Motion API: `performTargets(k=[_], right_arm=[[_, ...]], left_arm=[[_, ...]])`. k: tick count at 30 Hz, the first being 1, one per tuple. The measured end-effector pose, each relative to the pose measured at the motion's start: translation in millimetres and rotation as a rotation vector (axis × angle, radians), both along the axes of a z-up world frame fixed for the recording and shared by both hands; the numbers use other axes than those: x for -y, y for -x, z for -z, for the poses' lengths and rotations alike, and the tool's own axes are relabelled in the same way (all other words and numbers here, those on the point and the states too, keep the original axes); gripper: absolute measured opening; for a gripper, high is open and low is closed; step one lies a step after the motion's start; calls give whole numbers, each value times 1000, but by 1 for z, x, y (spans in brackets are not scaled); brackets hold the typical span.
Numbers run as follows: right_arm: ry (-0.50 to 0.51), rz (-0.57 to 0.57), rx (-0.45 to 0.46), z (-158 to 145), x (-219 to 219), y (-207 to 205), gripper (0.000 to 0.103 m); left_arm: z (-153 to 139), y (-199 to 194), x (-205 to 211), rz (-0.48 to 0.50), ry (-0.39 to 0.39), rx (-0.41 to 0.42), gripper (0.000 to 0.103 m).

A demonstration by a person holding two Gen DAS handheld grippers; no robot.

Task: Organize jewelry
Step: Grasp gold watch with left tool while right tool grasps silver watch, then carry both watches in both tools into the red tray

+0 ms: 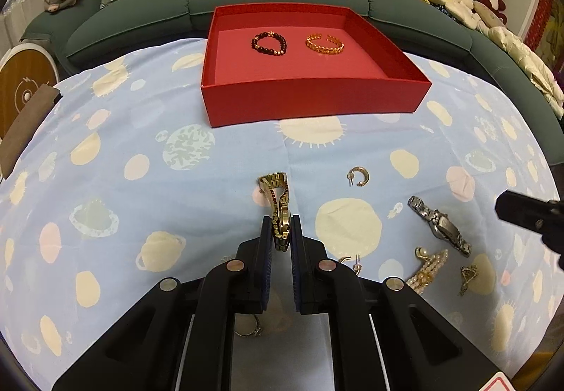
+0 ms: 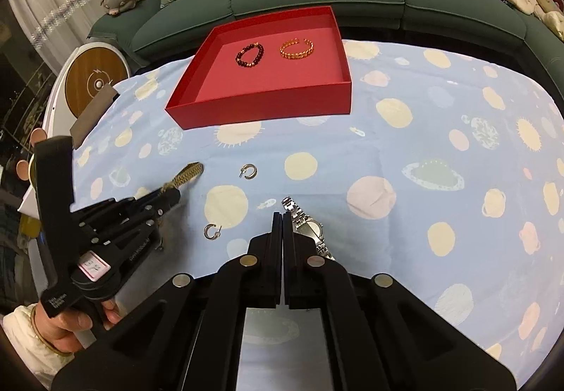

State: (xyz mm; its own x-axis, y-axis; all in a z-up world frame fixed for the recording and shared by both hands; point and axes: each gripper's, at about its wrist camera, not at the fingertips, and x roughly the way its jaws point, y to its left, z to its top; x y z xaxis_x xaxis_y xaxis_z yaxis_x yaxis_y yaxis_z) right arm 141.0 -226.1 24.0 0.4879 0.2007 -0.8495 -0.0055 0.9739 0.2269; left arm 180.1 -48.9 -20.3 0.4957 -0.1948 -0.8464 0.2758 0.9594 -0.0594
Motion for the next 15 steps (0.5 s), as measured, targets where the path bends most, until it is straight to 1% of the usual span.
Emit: performTargets(k=[2, 3, 4, 6, 10, 13, 14, 15], right_arm=[[30, 17, -25, 12, 3, -3, 17], [43, 16, -41, 18, 5, -4, 32], [55, 19, -53, 24, 6, -5, 36], [78, 20, -80, 35, 7, -7, 36], [95, 10, -124, 56, 5, -12, 36], [140, -16, -132, 65, -6, -15, 36], [157, -22, -127, 67, -9, -16, 34], [177, -28, -119, 67, -12, -16, 26]], left_arm=[[-8, 0, -5, -6, 16, 9, 7], [-12, 0, -8, -12, 23, 11, 7], [-15, -1, -10, -18, 32, 10, 7], [-20, -2, -15, -30, 45, 10, 7], [-27, -3, -24, -51, 47, 15, 7], [-29, -4, -29, -65, 53, 14, 7], [-29, -5, -30, -66, 54, 14, 7], [-30, -5, -31, -67, 54, 14, 7]])
